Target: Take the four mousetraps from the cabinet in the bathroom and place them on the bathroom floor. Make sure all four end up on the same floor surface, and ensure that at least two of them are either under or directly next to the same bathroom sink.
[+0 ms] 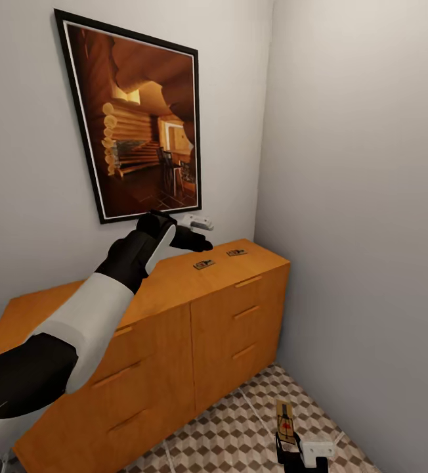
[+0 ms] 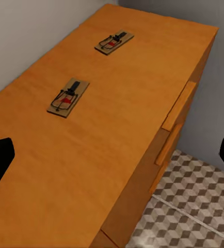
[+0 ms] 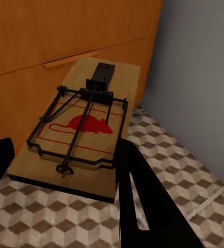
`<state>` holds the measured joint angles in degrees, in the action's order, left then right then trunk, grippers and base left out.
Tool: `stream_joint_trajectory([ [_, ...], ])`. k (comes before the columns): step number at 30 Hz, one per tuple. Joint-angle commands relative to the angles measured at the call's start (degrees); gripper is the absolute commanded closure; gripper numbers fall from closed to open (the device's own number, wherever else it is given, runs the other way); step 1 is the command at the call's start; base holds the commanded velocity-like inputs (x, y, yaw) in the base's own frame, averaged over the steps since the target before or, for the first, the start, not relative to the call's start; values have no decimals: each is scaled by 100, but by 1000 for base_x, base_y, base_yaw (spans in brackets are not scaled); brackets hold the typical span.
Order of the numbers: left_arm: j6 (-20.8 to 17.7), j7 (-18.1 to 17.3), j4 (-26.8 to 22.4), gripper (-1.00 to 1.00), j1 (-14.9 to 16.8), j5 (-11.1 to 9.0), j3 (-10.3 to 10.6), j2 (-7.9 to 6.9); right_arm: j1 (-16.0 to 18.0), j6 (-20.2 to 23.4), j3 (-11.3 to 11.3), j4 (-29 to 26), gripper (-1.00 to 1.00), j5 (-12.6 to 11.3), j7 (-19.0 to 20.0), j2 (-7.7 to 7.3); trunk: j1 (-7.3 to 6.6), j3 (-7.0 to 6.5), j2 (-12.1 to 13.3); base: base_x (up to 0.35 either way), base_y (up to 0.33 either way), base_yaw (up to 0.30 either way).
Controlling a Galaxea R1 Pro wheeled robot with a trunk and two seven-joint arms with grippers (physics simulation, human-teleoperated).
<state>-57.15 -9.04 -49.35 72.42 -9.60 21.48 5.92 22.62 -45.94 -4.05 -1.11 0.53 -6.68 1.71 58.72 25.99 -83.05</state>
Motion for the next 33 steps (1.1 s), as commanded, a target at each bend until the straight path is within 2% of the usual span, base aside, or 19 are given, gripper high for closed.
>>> stream_joint_trajectory([
  [1, -25, 8, -3, -100, 3, -25, 9, -3, 5, -11, -43, 6, 100, 2, -52, 2, 1, 0, -3, 83, 48, -215],
  [7, -25, 8, 4, -100, 4, -25, 25, -3, 5, -11, -43, 6, 100, 8, -59, 1, 1, -34, -3, 138, 107, -180],
  [14, -25, 8, 12, -100, 8, -25, 37, -3, 5, -19, -43, 6, 100, 6, -61, -3, 1, -41, -3, 168, 134, -32],
  [22, -25, 6, 35, -100, 8, -25, 190, -11, 5, -18, -43, 6, 100, 8, -55, -21, 1, -41, -3, 178, 130, -2],
  [28, -25, -7, 17, -100, 9, -25, 283, -12, 5, -41, -43, 23, 100, 14, -78, -29, 1, -41, -3, 37, 23, 0],
  [33, -25, -28, 22, -100, 9, -30, 423, -12, -325, -169, -36, 26, 100, 17, -97, -67, 1, -41, -3, 4, 2, 0],
])
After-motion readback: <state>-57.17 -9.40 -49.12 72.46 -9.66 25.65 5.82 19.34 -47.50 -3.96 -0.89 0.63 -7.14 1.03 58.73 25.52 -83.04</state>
